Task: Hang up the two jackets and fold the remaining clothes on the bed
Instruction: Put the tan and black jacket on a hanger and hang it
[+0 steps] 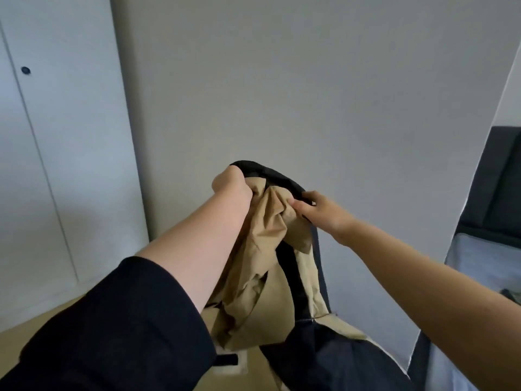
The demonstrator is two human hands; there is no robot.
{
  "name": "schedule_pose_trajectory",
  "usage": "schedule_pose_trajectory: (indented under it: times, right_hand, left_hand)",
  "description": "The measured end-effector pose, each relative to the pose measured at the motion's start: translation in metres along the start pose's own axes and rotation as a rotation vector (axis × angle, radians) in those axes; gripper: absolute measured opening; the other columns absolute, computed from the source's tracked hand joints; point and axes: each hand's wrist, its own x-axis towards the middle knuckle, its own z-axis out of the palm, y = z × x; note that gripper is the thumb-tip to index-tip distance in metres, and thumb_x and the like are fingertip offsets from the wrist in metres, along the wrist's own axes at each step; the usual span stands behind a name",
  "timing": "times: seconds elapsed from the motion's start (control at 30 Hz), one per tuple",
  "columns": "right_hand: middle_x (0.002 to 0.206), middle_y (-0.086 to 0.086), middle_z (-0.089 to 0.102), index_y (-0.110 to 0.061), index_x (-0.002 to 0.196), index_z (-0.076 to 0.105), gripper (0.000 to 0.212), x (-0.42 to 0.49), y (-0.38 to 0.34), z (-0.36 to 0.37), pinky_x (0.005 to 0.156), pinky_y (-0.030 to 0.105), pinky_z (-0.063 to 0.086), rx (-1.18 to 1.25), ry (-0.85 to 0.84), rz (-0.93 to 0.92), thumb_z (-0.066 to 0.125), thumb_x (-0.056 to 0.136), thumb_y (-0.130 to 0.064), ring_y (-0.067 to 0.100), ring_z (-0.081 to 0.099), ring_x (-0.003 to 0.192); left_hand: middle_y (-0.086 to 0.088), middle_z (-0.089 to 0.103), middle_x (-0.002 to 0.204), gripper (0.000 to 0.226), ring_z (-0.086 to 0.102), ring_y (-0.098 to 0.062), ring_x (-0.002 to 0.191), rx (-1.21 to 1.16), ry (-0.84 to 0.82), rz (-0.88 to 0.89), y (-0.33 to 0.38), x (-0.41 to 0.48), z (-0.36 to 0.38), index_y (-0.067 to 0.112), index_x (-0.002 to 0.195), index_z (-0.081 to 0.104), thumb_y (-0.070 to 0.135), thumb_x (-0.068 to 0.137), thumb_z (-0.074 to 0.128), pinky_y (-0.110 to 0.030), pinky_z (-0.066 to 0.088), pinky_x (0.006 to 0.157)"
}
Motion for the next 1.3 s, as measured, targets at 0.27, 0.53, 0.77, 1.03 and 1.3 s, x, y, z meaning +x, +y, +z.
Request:
schedule_pose_trajectory:
  times: [0.27,0.53,0.77,1.03,1.3]
  right_hand:
    - [0.148,0.007,0.036,-0.014,0.148,0.020,0.083,0.005,-0.005,0.038,0.104,0.029,0.029,0.132,-0.039,0.066,0.056,0.086,-0.056,0.024,0.037,0.134]
    - [0.109,0.008,0.054,-0.011,0.135,0.037,0.054,0.005,0.016,0.066,0.077,0.032,0.043,0.031,0.063,0.148,0.058,0.085,-0.008,0.032,0.053,0.108]
    - [0.052,-0.002,0.042,-0.012,0.055,0.050,0.037,0.026,-0.006,0.029,0.038,0.017,0.030,0.197,0.426,-0.027,0.032,0.074,0.013,0.012,0.036,0.053]
    - [0.059,0.003,0.056,-0.013,0.062,0.057,0.040,0.041,-0.044,0.007,0.052,0.021,0.044,0.229,0.365,-0.046,0.029,0.078,0.010,0.017,0.052,0.058]
    - [0.066,0.006,0.058,-0.012,0.061,0.058,0.040,0.040,-0.055,0.001,0.068,0.032,0.052,0.377,0.416,-0.004,0.031,0.082,0.010,0.021,0.056,0.066]
  left_hand:
    - [-0.011,0.058,0.124,0.034,0.057,-0.030,0.112,-0.040,-0.022,0.016,0.008,0.021,-0.012,0.005,0.124,0.053,0.011,0.092,0.046,-0.037,0.048,0.087]
    - [-0.005,0.057,0.125,0.043,0.057,-0.023,0.113,-0.184,-0.120,-0.031,0.010,0.002,-0.001,0.000,0.126,0.053,-0.003,0.084,0.042,-0.030,0.046,0.088]
    - [-0.018,0.055,0.097,0.027,0.056,-0.027,0.082,0.078,-0.156,-0.017,0.018,0.021,-0.036,-0.003,0.104,0.054,-0.015,0.084,0.041,-0.032,0.052,0.069]
    - [-0.001,0.053,0.114,0.024,0.054,-0.012,0.096,0.895,-0.635,0.369,0.008,0.024,-0.060,0.026,0.116,0.052,0.033,0.093,0.055,-0.025,0.045,0.080]
    - [0.017,0.040,0.124,0.115,0.045,-0.003,0.106,1.233,-1.035,0.694,-0.042,0.007,-0.051,0.044,0.145,0.005,0.036,0.062,0.084,-0.018,0.040,0.085]
